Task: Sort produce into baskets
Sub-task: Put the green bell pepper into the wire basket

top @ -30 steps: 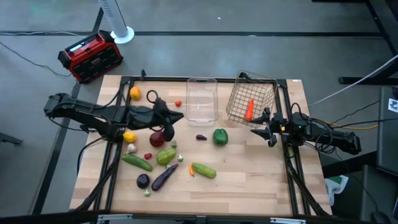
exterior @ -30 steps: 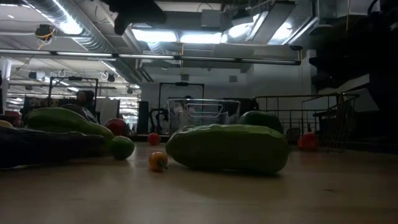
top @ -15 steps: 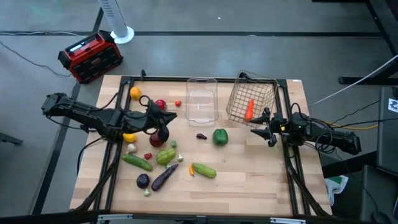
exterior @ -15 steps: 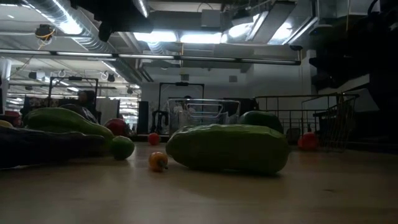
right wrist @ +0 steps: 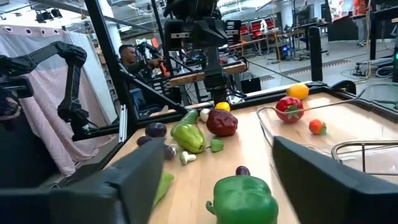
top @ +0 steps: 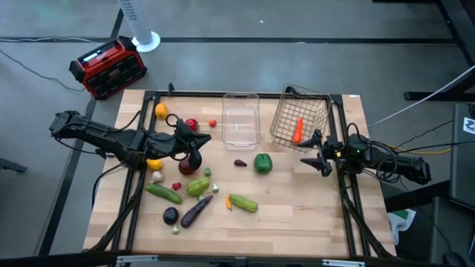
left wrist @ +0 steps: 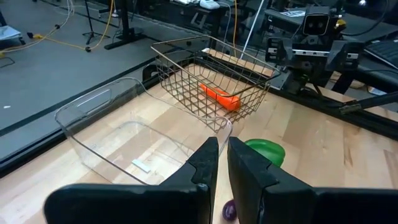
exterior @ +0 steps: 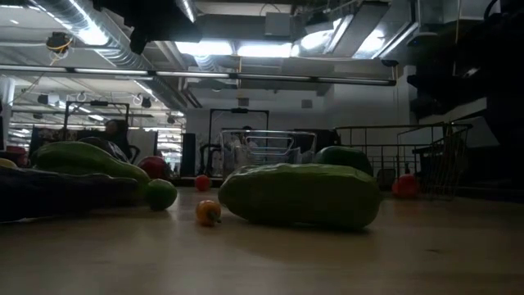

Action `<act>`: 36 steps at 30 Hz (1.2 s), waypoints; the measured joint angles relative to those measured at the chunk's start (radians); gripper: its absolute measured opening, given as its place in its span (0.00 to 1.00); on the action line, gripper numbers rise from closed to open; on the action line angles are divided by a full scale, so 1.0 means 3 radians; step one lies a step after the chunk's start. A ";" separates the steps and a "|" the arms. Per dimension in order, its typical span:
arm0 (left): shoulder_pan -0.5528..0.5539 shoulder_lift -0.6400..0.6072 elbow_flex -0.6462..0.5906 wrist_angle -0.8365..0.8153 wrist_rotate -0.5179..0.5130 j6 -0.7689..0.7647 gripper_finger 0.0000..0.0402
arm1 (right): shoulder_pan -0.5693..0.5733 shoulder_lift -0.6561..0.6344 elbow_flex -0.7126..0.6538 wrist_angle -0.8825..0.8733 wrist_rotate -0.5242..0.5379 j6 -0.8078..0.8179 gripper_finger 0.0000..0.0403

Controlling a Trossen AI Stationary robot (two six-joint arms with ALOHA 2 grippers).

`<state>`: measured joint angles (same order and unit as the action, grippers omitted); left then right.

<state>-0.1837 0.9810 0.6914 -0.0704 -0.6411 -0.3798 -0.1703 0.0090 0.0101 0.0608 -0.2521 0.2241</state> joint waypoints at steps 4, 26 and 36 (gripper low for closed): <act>0.0000 0.0000 0.0000 0.0000 0.0000 -0.0021 0.08 | 0.0000 0.0000 0.0000 -0.0004 0.0046 0.0023 0.96; 0.0000 0.0000 -0.0001 -0.0002 0.0001 -0.0046 0.08 | 0.0000 0.0028 0.0190 0.0167 0.0090 0.0921 0.86; 0.0000 0.0000 -0.0001 -0.0003 0.0001 -0.0051 0.08 | 0.0000 0.0828 0.0803 0.0098 0.0226 0.0971 0.87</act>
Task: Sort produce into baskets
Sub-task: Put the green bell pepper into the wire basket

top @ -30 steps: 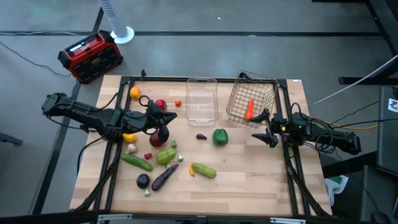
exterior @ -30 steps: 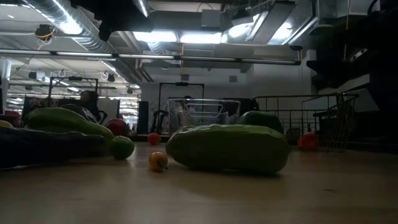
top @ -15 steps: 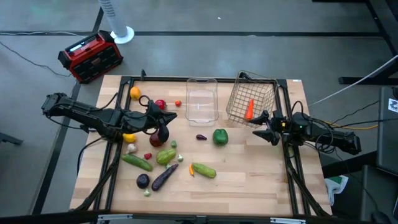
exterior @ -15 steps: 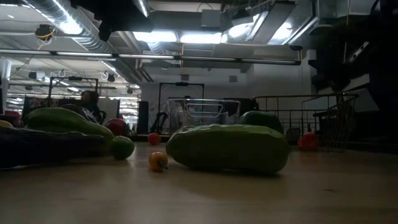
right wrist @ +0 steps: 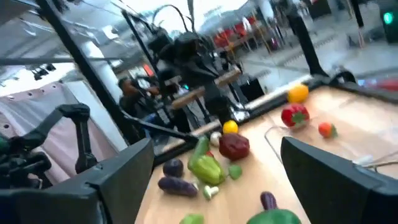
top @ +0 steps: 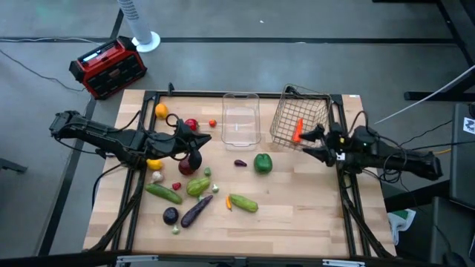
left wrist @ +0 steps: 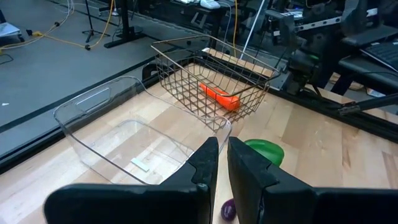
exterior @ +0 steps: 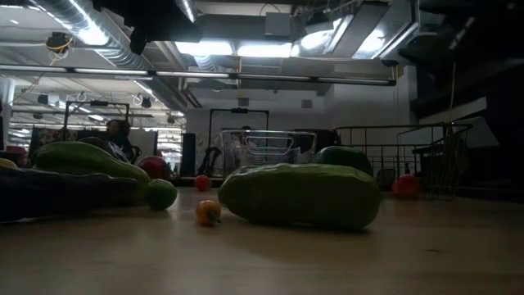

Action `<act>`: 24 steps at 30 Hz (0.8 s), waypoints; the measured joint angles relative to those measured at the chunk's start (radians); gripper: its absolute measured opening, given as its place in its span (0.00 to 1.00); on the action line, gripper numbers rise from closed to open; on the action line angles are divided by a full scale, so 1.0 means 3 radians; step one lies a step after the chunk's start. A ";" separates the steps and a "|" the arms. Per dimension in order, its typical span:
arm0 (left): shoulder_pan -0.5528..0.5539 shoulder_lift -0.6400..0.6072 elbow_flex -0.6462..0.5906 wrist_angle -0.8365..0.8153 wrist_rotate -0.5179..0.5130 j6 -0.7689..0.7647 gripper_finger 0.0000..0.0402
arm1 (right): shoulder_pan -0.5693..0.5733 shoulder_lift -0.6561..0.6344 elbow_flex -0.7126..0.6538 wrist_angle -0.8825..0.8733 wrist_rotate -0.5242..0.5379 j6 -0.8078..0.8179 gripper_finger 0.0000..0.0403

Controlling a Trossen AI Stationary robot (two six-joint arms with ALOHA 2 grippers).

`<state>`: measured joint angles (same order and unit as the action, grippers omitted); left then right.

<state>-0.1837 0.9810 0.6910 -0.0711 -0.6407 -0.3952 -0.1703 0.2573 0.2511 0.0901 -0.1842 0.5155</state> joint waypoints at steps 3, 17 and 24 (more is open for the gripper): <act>0.0000 0.0001 0.0000 0.0000 0.0001 -0.0008 0.08 | 0.0003 0.0415 0.0290 -0.0111 -0.0049 0.0107 0.87; 0.0000 0.0003 0.0000 -0.0182 0.0003 0.0007 0.08 | 0.0003 0.2401 0.2191 -0.2289 -0.0029 0.0995 0.87; 0.0000 0.0003 0.0000 -0.0179 0.0003 0.0007 0.08 | 0.0003 0.3331 0.2640 -0.2712 -0.0163 0.1554 0.87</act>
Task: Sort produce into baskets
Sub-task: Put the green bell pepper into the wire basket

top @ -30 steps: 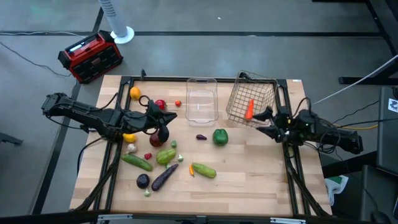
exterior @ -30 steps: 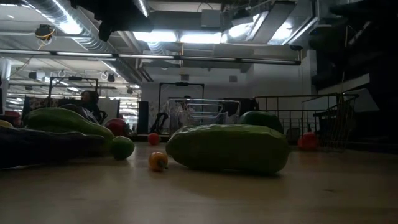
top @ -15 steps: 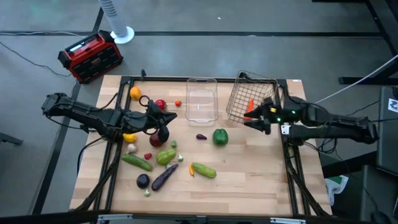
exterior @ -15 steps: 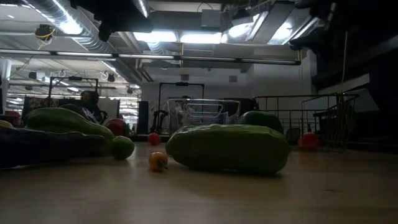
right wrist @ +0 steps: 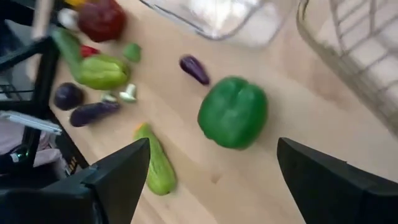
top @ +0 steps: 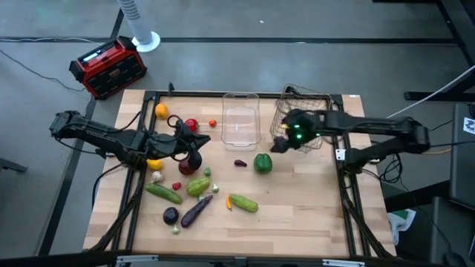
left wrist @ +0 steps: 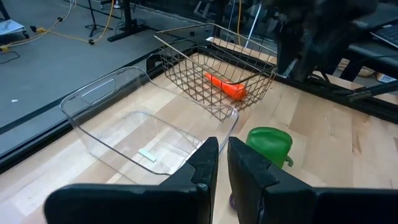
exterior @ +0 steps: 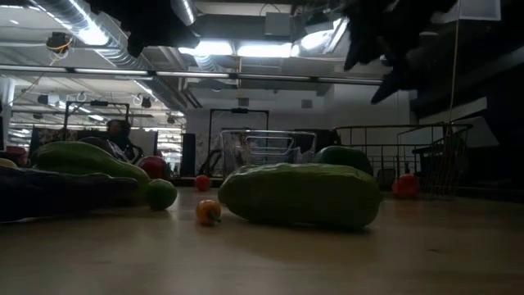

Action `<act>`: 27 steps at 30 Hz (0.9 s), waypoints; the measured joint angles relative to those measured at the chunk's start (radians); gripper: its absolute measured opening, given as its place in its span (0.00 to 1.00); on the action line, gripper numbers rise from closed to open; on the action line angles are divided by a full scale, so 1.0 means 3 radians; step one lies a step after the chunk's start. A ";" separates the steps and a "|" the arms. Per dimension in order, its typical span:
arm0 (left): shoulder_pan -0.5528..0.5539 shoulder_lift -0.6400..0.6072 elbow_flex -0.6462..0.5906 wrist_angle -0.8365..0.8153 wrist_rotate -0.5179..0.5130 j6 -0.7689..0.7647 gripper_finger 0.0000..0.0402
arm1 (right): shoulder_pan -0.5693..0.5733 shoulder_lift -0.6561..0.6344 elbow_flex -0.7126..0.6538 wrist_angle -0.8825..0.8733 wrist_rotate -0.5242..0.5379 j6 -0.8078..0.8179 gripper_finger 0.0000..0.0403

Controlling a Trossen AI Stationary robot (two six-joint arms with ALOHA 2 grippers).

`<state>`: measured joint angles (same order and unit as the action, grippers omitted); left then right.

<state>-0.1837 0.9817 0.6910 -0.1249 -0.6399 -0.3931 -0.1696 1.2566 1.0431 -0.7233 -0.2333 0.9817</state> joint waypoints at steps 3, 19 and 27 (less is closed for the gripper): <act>0.0000 0.0000 0.0000 0.0000 0.0000 0.0073 0.08 | 0.0000 0.0336 0.0099 -0.0014 -0.0216 0.0242 0.87; 0.0000 0.0000 0.0000 -0.0020 0.0000 0.0298 0.08 | 0.0335 0.1151 0.0294 -0.0026 0.0340 0.0738 0.87; 0.0000 0.0000 0.0000 -0.0021 0.0000 0.0298 0.08 | 0.0378 0.1162 0.0295 -0.0001 0.0763 0.0922 0.87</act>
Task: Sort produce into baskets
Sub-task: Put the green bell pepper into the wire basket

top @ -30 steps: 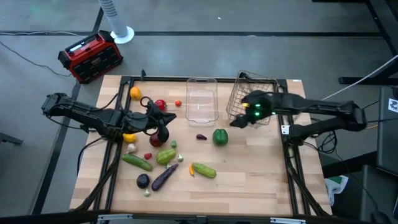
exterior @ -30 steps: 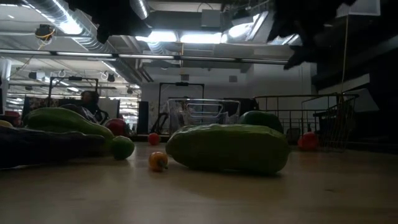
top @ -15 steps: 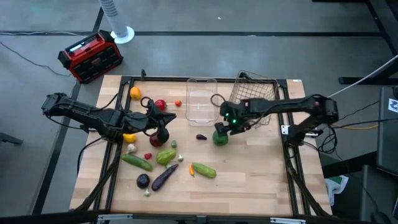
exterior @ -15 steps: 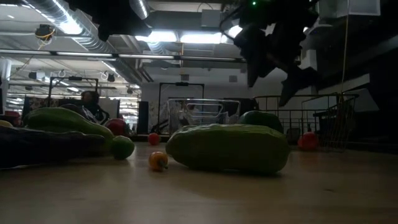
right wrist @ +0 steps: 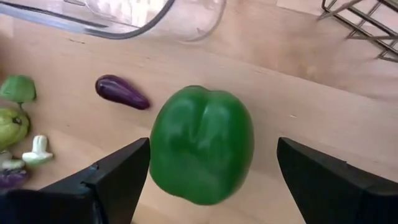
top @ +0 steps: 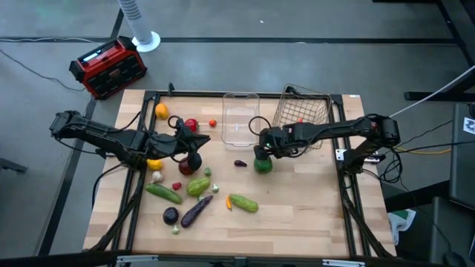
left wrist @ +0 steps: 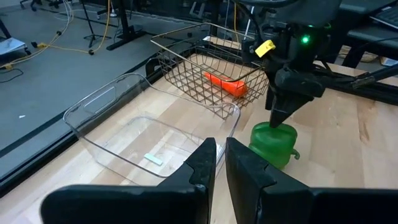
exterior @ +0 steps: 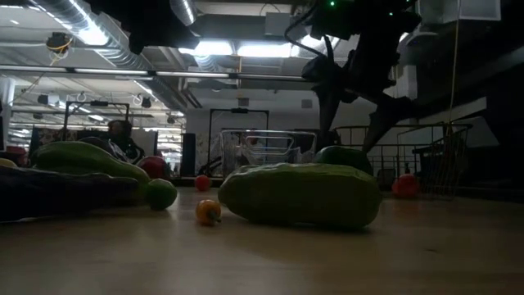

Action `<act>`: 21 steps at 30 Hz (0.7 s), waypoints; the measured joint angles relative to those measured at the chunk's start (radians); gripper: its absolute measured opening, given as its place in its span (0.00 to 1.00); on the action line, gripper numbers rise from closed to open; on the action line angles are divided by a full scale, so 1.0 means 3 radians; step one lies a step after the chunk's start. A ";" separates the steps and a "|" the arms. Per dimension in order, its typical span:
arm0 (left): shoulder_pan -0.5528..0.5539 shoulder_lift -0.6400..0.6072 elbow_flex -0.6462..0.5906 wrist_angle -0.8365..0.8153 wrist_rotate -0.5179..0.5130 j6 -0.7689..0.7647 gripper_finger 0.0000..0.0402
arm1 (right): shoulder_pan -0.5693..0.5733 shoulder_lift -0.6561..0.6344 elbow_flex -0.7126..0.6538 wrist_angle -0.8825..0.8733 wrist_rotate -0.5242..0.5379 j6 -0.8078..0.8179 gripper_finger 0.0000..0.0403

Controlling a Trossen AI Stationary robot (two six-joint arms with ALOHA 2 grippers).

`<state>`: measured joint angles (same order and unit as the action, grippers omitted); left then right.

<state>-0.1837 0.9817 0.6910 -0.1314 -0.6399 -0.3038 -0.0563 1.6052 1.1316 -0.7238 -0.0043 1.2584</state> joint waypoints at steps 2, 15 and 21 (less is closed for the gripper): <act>0.0000 0.0000 0.0000 0.0001 0.0000 0.0001 0.08 | 0.0000 0.0009 0.0000 0.0049 0.0018 0.0004 0.87; 0.0000 0.0000 0.0000 -0.0057 0.0000 -0.0026 0.08 | 0.0058 0.0360 0.0000 0.0273 -0.0028 0.0007 0.87; 0.0000 0.0000 0.0000 -0.0056 0.0000 -0.0041 0.08 | 0.0089 0.0513 -0.0001 0.0283 -0.0174 0.0006 0.87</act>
<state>-0.1837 0.9817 0.6910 -0.1482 -0.6398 -0.3161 -0.0296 1.7591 1.1315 -0.6389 -0.0564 1.2601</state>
